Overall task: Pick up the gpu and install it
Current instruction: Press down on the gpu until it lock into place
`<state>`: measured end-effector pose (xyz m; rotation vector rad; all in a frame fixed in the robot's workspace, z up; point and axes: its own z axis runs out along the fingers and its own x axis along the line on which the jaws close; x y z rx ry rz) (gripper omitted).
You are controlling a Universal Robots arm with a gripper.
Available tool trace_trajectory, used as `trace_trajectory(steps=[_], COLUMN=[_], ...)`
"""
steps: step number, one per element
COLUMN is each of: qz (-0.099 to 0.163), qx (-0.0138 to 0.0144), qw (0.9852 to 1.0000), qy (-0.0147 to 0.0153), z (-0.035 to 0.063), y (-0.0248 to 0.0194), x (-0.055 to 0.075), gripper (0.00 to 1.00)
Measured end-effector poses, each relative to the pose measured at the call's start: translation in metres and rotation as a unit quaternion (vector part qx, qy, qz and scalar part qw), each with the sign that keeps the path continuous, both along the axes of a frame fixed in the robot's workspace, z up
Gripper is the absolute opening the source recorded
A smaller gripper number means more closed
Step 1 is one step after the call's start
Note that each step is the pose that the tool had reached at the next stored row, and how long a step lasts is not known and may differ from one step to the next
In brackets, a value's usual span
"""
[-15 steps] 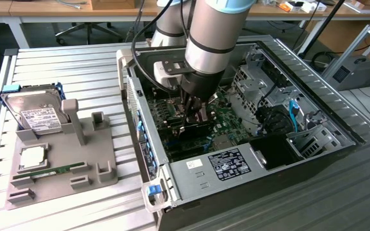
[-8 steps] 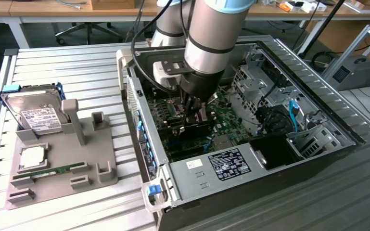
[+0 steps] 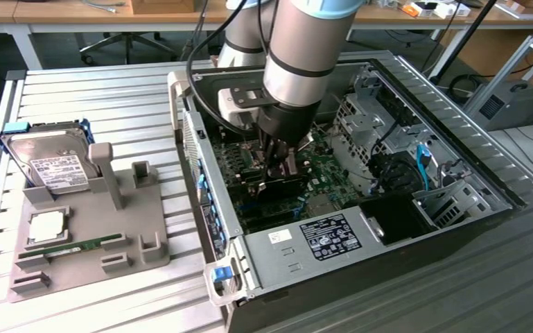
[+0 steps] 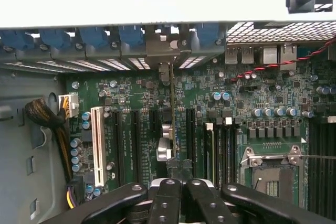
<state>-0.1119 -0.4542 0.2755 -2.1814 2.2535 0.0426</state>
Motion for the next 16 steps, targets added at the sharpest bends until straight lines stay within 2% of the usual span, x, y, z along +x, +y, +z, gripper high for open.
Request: trace_trajectory(steps=[16], qz=[0.0], qx=[-0.0001], qw=[1.0], qy=[0.0001], z=[-0.0006], y=[0.0005], x=[-0.0026], gripper=[0.11])
